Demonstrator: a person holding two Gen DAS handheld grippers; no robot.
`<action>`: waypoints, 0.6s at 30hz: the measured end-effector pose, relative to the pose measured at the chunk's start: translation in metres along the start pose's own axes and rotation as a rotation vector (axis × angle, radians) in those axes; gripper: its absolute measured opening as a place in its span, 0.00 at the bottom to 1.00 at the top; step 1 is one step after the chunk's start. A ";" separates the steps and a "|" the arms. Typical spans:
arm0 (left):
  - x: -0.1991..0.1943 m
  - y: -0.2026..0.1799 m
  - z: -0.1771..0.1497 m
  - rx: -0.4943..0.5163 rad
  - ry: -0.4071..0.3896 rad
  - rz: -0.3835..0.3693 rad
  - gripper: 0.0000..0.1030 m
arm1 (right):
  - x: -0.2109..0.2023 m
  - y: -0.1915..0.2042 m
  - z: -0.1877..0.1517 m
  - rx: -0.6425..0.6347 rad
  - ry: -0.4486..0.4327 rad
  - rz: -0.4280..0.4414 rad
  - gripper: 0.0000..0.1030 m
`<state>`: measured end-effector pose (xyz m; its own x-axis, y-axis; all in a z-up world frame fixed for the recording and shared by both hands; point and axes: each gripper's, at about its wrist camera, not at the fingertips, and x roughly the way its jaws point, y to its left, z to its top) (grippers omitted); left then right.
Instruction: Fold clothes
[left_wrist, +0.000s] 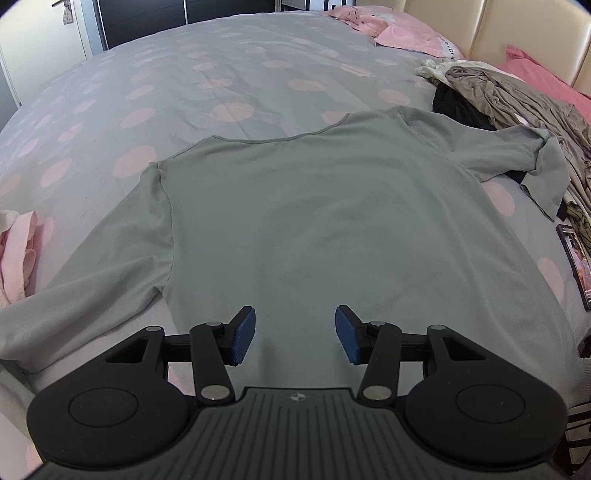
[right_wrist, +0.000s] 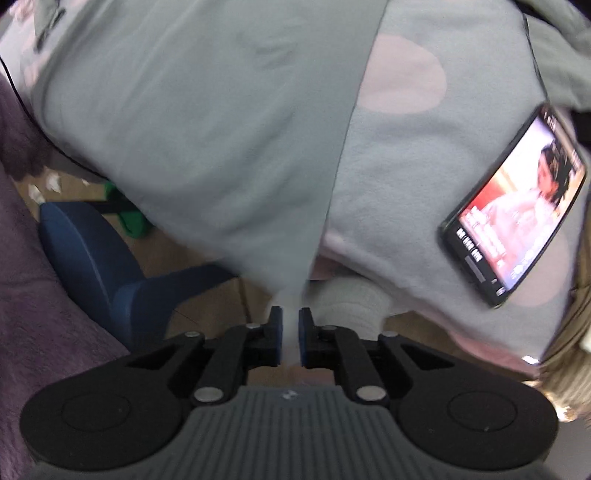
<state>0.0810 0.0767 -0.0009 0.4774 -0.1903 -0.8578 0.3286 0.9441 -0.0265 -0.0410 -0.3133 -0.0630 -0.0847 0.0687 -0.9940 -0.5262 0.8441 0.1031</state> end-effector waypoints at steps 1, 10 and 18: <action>-0.001 0.000 -0.001 -0.002 0.003 -0.002 0.45 | -0.005 0.009 0.002 -0.044 -0.029 -0.049 0.26; -0.006 -0.012 -0.010 0.024 0.035 -0.055 0.45 | -0.023 0.092 0.039 -0.324 -0.338 -0.397 0.30; -0.017 -0.010 -0.035 0.005 0.095 -0.047 0.45 | -0.016 0.111 0.083 -0.375 -0.416 -0.293 0.38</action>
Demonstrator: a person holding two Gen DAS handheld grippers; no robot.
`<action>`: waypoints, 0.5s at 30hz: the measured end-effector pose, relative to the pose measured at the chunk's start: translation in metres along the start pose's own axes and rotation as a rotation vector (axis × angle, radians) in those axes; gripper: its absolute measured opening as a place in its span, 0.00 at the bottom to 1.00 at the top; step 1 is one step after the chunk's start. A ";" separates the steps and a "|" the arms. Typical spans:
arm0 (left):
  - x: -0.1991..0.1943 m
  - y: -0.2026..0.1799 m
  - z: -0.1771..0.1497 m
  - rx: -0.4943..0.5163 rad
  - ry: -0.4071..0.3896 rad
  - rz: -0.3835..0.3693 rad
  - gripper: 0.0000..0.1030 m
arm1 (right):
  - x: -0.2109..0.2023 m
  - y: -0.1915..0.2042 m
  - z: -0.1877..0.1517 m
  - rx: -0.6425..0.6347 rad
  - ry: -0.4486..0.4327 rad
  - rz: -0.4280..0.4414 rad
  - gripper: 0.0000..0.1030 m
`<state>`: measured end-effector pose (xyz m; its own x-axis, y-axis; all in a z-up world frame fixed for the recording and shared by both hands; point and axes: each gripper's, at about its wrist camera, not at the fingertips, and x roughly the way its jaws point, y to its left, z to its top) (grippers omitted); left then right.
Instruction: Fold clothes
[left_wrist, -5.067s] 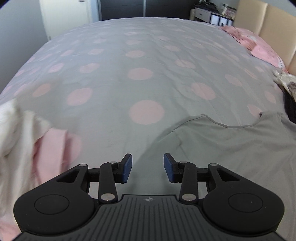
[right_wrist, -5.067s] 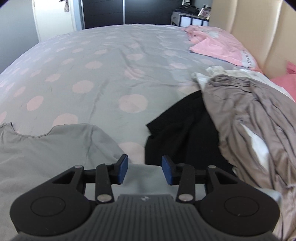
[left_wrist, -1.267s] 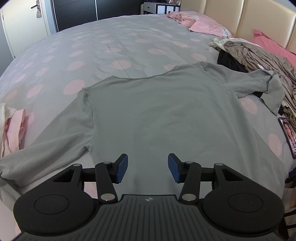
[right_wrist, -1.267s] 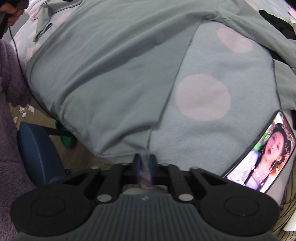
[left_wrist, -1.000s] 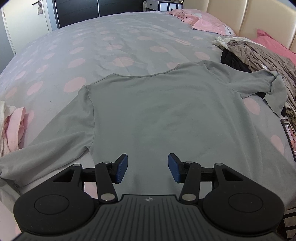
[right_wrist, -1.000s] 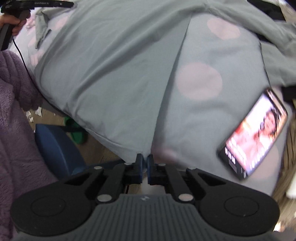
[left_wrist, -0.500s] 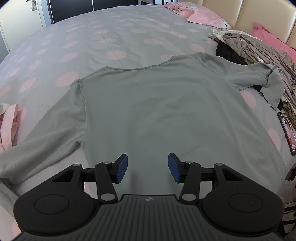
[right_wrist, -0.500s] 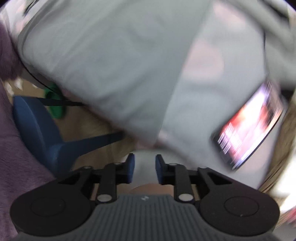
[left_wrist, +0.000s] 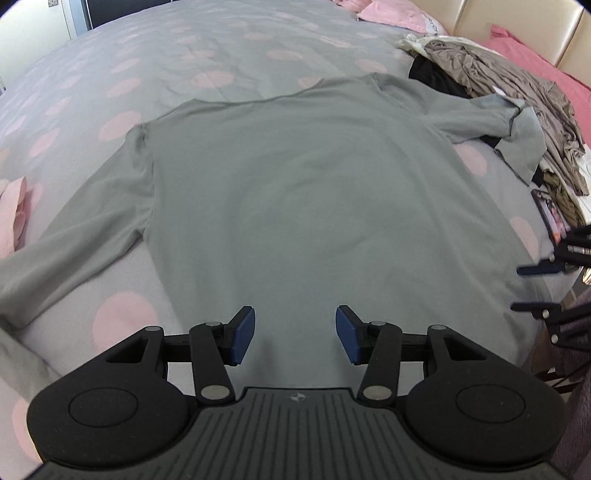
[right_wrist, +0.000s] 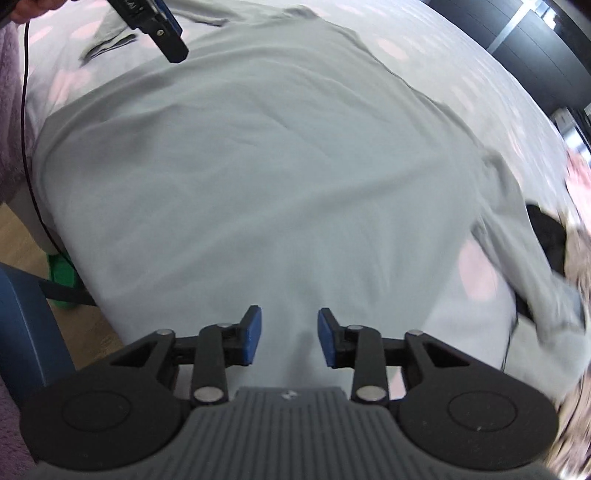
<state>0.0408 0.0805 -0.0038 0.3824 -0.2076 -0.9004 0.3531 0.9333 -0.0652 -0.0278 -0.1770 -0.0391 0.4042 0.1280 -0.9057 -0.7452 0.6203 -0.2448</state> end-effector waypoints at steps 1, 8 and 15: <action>-0.001 0.002 -0.005 -0.006 0.009 0.001 0.45 | 0.004 0.000 0.003 -0.004 0.000 0.013 0.38; -0.003 0.011 -0.044 -0.038 0.115 0.003 0.47 | 0.016 0.006 0.022 -0.095 -0.026 0.094 0.43; -0.014 0.014 -0.086 -0.067 0.213 -0.046 0.48 | 0.020 0.012 0.029 -0.162 -0.029 0.142 0.45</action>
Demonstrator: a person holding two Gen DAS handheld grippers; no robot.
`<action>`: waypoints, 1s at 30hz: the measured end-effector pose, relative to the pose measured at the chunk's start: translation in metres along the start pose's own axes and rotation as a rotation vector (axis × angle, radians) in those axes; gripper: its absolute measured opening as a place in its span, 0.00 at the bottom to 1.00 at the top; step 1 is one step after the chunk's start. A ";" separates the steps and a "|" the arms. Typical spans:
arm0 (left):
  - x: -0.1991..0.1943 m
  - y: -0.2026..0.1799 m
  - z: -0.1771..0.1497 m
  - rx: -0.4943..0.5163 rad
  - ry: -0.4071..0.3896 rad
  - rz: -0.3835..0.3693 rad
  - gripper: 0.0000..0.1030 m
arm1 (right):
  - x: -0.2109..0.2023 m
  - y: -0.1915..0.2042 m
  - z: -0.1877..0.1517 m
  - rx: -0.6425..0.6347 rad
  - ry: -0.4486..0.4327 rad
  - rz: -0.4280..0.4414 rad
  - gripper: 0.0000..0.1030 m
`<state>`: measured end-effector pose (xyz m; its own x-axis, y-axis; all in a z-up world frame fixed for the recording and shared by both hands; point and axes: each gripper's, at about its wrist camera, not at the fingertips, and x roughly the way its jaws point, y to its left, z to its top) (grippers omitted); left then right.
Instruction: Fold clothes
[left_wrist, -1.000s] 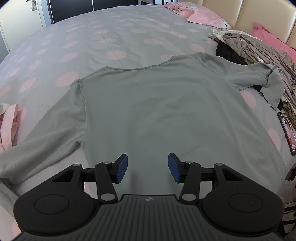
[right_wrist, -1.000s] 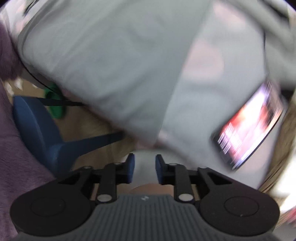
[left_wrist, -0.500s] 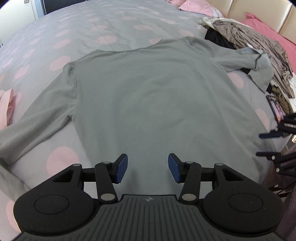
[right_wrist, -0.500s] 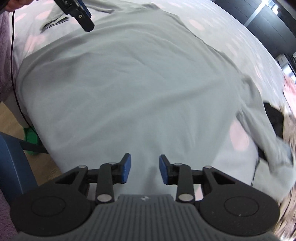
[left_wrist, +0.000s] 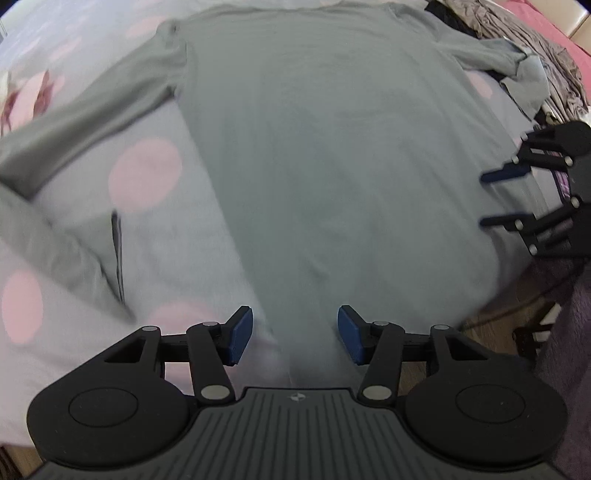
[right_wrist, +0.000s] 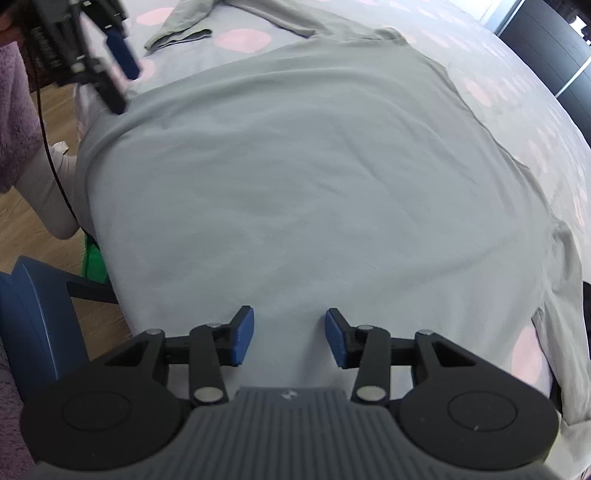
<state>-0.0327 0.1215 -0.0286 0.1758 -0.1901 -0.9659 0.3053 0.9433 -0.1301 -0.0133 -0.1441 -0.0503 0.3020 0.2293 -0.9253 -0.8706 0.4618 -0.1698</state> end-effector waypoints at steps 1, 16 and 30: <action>0.002 0.000 -0.006 -0.003 0.027 -0.012 0.48 | 0.000 0.000 0.001 -0.002 0.001 0.002 0.45; 0.029 -0.018 -0.027 0.140 0.150 0.029 0.01 | -0.003 0.024 0.008 -0.055 0.003 0.005 0.51; 0.025 -0.011 -0.023 0.077 0.256 0.072 0.00 | -0.002 0.035 -0.008 -0.072 0.026 0.008 0.55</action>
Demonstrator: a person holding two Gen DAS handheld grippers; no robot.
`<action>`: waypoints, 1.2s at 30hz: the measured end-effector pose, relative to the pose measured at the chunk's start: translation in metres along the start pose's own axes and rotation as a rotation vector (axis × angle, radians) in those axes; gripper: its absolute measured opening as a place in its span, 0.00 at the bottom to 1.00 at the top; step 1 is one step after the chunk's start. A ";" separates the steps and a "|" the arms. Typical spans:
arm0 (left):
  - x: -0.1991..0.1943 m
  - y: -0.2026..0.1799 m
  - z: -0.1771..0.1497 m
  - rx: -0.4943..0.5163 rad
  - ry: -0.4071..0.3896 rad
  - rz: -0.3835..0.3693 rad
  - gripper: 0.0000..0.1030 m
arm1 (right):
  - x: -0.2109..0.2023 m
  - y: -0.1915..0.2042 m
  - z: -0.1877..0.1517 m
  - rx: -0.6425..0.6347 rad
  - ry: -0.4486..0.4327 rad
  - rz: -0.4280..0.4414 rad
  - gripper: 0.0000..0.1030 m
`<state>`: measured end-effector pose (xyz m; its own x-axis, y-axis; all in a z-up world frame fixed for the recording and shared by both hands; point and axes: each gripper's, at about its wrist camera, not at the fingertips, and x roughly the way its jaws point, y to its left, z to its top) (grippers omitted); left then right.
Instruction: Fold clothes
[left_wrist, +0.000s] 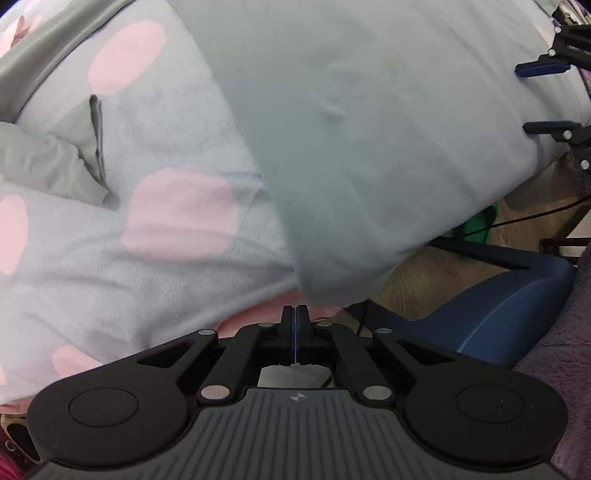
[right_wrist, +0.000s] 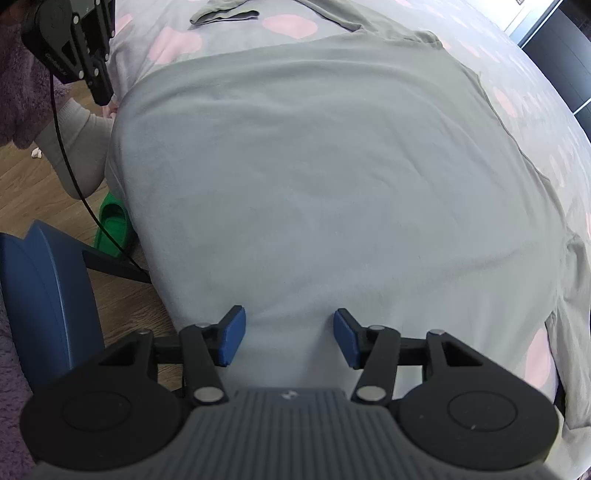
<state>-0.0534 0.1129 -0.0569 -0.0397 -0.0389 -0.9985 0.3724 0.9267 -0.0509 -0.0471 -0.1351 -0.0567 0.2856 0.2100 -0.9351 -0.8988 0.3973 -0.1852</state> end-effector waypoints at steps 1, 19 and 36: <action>-0.006 -0.001 0.001 0.000 -0.022 -0.015 0.00 | -0.001 0.000 -0.001 0.000 0.000 0.001 0.55; -0.075 -0.023 0.091 0.041 -0.407 -0.098 0.25 | -0.026 -0.045 -0.043 0.265 -0.036 -0.132 0.58; -0.058 -0.038 0.167 -0.018 -0.494 -0.163 0.35 | -0.043 -0.198 -0.124 0.762 -0.033 -0.374 0.57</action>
<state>0.0895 0.0178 -0.0011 0.3485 -0.3511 -0.8690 0.3815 0.9000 -0.2106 0.0772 -0.3337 -0.0172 0.5395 -0.0336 -0.8413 -0.2770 0.9365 -0.2151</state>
